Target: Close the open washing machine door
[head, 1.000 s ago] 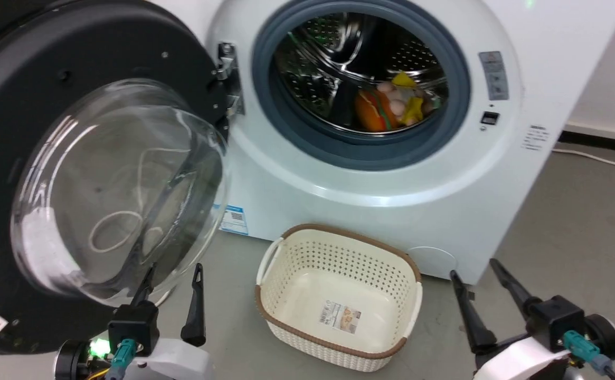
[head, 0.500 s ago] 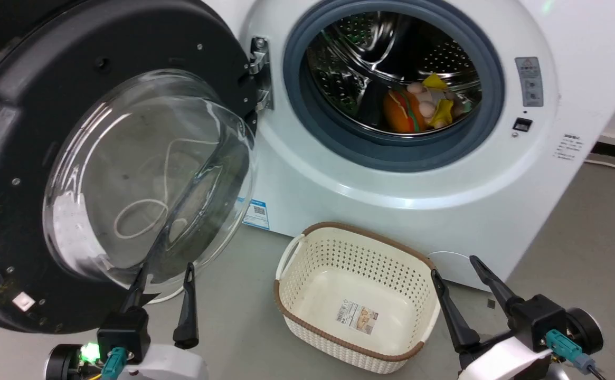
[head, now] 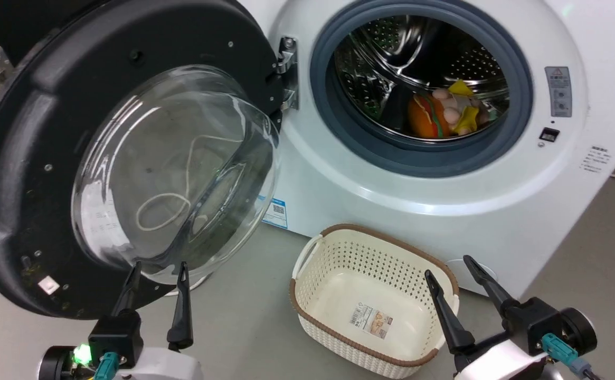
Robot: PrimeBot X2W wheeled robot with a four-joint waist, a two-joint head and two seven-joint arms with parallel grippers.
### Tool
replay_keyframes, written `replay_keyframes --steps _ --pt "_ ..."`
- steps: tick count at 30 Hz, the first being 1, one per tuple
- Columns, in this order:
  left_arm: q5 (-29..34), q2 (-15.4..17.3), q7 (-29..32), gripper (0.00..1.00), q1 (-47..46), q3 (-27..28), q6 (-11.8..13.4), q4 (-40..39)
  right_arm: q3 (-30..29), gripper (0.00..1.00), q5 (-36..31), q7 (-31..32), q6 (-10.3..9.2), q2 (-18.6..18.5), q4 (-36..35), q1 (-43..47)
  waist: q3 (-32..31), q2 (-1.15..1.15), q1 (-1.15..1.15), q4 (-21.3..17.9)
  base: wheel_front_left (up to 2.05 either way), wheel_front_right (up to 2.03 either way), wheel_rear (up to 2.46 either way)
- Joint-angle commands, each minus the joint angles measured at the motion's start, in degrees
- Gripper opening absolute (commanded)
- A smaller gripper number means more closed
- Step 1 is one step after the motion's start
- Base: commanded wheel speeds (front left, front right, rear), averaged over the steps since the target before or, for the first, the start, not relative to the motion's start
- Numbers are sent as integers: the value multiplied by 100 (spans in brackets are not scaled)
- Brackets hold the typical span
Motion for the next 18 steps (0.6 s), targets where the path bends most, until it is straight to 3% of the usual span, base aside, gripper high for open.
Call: replay_keyframes --steps 1,4,5,6,7,8,14,18 --pt "-46 46 -47 100 70 5 35 -36 21 100 0 -62 2 14 -19 -49 -4 0 0 36 0 0 0" --pt "-104 58 -64 100 58 10 35 -56 10 100 -14 -98 3 15 -43 -13 -2 0 0 97 0 0 0" --pt "-156 59 -77 59 48 -5 -6 -70 7 100 -19 -110 3 15 -51 0 0 0 0 117 0 0 0" --pt "-197 67 -101 37 27 4 -28 -106 4 100 -23 -122 3 15 -59 15 3 0 0 138 0 0 0" --pt "-258 68 -132 7 1 54 -30 -168 2 100 -20 -134 3 16 -67 29 9 0 0 152 0 0 0" --pt "-331 78 -161 0 -22 138 -23 -241 2 100 5 -146 3 16 -81 36 29 0 0 152 0 0 0" --pt "-874 328 -269 0 -323 817 -141 -705 30 100 -130 -214 3 17 -99 -11 237 0 0 146 0 0 0" --pt "-1461 692 -229 0 -773 1344 -314 -755 39 100 -197 -253 3 17 -105 -99 391 0 0 146 0 0 0"
